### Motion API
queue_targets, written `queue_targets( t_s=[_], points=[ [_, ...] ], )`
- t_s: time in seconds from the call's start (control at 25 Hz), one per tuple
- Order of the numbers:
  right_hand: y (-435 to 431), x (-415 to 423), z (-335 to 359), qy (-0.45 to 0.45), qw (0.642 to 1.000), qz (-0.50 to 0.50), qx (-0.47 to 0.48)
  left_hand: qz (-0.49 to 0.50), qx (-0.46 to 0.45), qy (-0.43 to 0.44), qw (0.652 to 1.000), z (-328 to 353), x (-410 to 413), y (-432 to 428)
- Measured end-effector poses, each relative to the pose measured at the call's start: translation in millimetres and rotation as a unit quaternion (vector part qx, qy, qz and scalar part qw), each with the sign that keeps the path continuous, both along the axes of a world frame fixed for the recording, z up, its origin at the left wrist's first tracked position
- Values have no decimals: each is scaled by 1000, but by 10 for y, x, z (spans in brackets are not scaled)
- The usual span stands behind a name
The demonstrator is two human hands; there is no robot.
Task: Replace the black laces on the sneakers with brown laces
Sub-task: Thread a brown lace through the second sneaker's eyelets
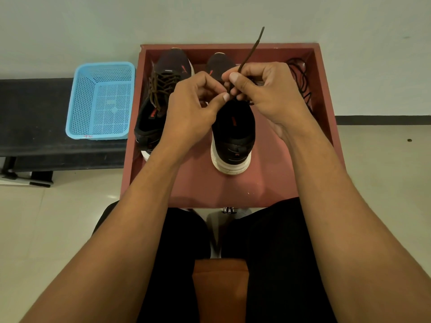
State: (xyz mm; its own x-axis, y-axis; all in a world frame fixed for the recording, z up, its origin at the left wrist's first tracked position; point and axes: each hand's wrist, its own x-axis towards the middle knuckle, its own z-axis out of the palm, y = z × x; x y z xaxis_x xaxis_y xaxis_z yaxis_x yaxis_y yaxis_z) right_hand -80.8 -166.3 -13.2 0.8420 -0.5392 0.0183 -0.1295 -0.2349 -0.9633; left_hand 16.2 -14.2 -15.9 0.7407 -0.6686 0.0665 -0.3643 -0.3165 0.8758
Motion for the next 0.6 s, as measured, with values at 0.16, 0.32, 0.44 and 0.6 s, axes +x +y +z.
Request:
queue_targets(
  t_s=[0.16,0.32,0.44,0.6],
  points=[
    [34,22,34,-10,999,15,32,27,-11,-26,999,-7,-10,-3],
    [75,24,84,-28,996,29,84,57,3,-70,996,1,-7,-5],
    [78,30,105,-46,990,39,124,79,17,-92,992,-5,-28,-31],
    [93,35,120,-52,990,36,125,71,-4,-47,996,-1,-35,-47]
  ],
)
